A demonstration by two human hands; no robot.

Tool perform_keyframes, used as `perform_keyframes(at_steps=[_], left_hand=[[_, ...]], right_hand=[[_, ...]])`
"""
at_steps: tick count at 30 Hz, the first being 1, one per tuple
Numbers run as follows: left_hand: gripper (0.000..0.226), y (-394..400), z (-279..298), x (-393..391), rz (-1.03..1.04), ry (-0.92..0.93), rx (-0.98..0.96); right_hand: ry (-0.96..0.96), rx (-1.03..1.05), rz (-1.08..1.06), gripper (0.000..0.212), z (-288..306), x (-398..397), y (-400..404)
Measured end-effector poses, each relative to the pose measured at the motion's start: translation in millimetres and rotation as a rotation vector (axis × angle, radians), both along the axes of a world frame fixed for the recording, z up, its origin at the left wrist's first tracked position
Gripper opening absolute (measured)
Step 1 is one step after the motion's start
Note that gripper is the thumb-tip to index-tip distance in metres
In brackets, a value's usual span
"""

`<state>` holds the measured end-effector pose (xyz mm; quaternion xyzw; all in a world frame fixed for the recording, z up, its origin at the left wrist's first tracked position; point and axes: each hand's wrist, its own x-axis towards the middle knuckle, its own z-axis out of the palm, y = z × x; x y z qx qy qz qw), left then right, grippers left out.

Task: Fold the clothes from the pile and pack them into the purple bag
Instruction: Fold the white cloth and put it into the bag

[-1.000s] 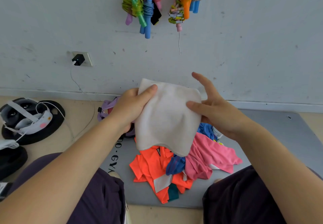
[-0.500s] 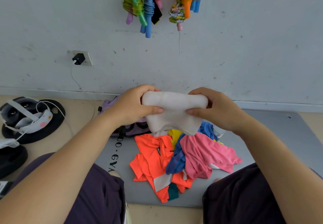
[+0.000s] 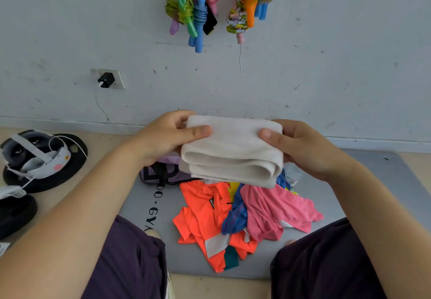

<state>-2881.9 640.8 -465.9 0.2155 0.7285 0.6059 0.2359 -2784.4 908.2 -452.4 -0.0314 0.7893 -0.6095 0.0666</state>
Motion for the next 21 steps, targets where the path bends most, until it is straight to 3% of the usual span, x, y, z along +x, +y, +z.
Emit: perform_keyframes(at_steps=[2, 4, 7, 9, 11, 14, 17, 21], left_hand=[[0.021, 8.4, -9.0, -2.8, 0.234, 0.236, -0.144], [0.015, 21.7, -15.6, 3.2, 0.371, 0.279, -0.172], [0.038, 41.3, -19.0, 18.9, 0.192, -0.097, 0.022], [0.056, 48.0, -18.6, 24.9, 0.13, -0.254, 0.187], [0.051, 48.2, -18.5, 23.1, 0.232, -0.322, 0.344], [0.034, 44.6, -17.4, 19.6, 0.299, -0.367, 0.425], [0.032, 44.2, -16.3, 22.3, 0.18, -0.374, 0.483], [0.036, 43.5, -13.1, 28.4, 0.17, -0.323, 0.479]], right_hand=[[0.069, 0.166, -0.13, 0.045, -5.4, -3.1, -5.6], [0.173, 0.37, -0.297, 0.039, -13.2, -6.7, -13.2], [0.315, 0.424, -0.33, 0.036, -16.8, -5.3, -32.8], [0.379, 0.453, -0.11, 0.042, -16.7, -1.1, -46.4], [0.432, 0.487, 0.073, 0.037, -18.0, 1.3, -54.2], [0.43, 0.376, -0.127, 0.02, -15.3, 0.9, -54.9], [0.292, 0.245, -0.393, 0.031, -12.1, -5.2, -52.5], [0.102, 0.144, -0.241, 0.037, -12.9, -5.0, -57.2]])
